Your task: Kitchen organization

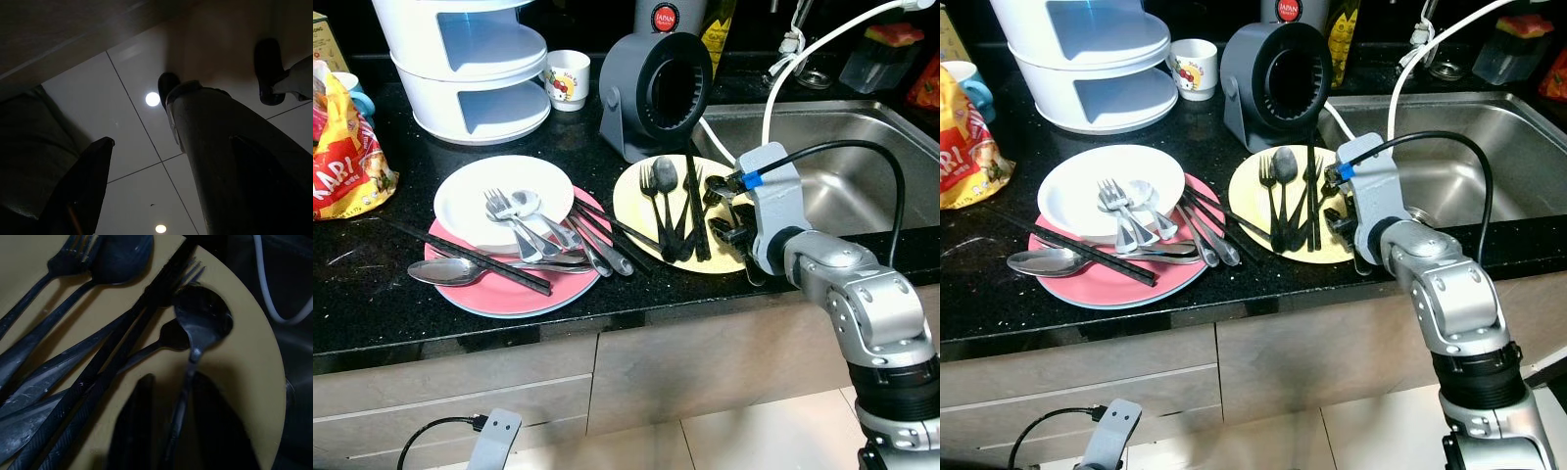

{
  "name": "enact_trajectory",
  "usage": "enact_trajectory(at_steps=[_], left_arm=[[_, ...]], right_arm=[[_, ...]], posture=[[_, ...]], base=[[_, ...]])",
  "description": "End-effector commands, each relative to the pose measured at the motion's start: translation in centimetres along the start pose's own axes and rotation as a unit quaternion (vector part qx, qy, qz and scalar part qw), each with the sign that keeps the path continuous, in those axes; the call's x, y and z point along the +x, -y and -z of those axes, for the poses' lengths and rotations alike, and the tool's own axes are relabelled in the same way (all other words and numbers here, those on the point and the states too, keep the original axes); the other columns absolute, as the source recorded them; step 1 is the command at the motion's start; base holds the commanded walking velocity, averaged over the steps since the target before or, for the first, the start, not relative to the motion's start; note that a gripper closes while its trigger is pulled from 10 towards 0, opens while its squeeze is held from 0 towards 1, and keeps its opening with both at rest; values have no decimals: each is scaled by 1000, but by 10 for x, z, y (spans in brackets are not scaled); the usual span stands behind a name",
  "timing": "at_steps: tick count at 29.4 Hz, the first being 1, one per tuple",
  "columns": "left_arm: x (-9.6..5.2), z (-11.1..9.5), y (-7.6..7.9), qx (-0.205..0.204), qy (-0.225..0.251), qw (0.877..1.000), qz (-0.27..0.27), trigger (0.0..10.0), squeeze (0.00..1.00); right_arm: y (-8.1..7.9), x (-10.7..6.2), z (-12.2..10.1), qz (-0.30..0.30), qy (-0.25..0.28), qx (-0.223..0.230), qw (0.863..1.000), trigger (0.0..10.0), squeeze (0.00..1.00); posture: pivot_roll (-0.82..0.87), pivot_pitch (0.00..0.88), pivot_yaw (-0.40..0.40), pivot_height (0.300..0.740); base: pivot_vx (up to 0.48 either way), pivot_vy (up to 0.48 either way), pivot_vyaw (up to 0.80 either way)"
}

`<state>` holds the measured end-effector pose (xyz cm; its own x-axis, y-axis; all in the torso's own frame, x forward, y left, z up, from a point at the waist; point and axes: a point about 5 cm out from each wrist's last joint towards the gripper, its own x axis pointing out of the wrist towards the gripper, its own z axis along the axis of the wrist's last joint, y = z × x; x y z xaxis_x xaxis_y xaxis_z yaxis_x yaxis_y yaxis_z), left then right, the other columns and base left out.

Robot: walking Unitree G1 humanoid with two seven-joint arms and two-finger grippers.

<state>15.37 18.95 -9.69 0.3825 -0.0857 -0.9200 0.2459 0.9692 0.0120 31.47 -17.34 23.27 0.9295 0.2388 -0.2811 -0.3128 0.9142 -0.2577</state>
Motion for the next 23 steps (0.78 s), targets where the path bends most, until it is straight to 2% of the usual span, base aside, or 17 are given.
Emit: enact_trajectory(at_steps=[1, 8, 10, 12, 13, 15, 18, 19, 21, 23], left_arm=[[0, 20, 8, -6, -39, 999, 14, 10000, 0], [0, 20, 10, -4, -40, 999, 16, 10000, 0], [0, 20, 10, -4, -39, 999, 16, 10000, 0], [0, 20, 10, -4, -39, 999, 16, 10000, 0], [0, 20, 10, -4, -39, 999, 16, 10000, 0], [0, 20, 10, -4, -39, 999, 16, 10000, 0], [0, 19, 10, -5, -35, 999, 15, 10000, 0], [0, 19, 10, -5, -35, 999, 15, 10000, 0], [1, 18, 10, -7, -30, 999, 13, 10000, 0], [1, 17, 10, -8, -27, 1000, 10, 10000, 0]], right_arm=[[1, 1, 9, -7, -25, 9, 1000, 0, 0], [1, 0, 3, -6, -13, 20, 1000, 0, 0], [3, 1, -3, -2, 15, 46, 999, 0, 0], [4, 2, -5, -2, 22, 53, 998, 0, 0], [5, 2, -14, -5, 61, 85, 995, 0, 0], [5, 2, -14, -5, 61, 85, 995, 0, 0], [9, -1, -32, -22, 150, 159, 976, 0, 0], [9, -1, -32, -22, 150, 159, 976, 0, 0], [10, -4, -39, -44, 199, 199, 959, 0, 0], [9, -7, -42, -63, 224, 218, 948, 0, 0]], posture=[[-18, 95, -63, 740], [-24, 87, -67, 740], [-24, 86, -66, 740], [-24, 86, -66, 740], [-25, 89, -64, 740], [-25, 89, -64, 740], [-21, 92, -63, 740], [-21, 92, -63, 740], [-16, 94, -61, 740], [-14, 95, -58, 740]], base=[[0, 0, 0], [0, 0, 0], [0, 0, 0], [0, 0, 0], [0, 0, 0], [0, 0, 0], [0, 0, 0], [0, 0, 0], [0, 0, 0], [0, 0, 0]])
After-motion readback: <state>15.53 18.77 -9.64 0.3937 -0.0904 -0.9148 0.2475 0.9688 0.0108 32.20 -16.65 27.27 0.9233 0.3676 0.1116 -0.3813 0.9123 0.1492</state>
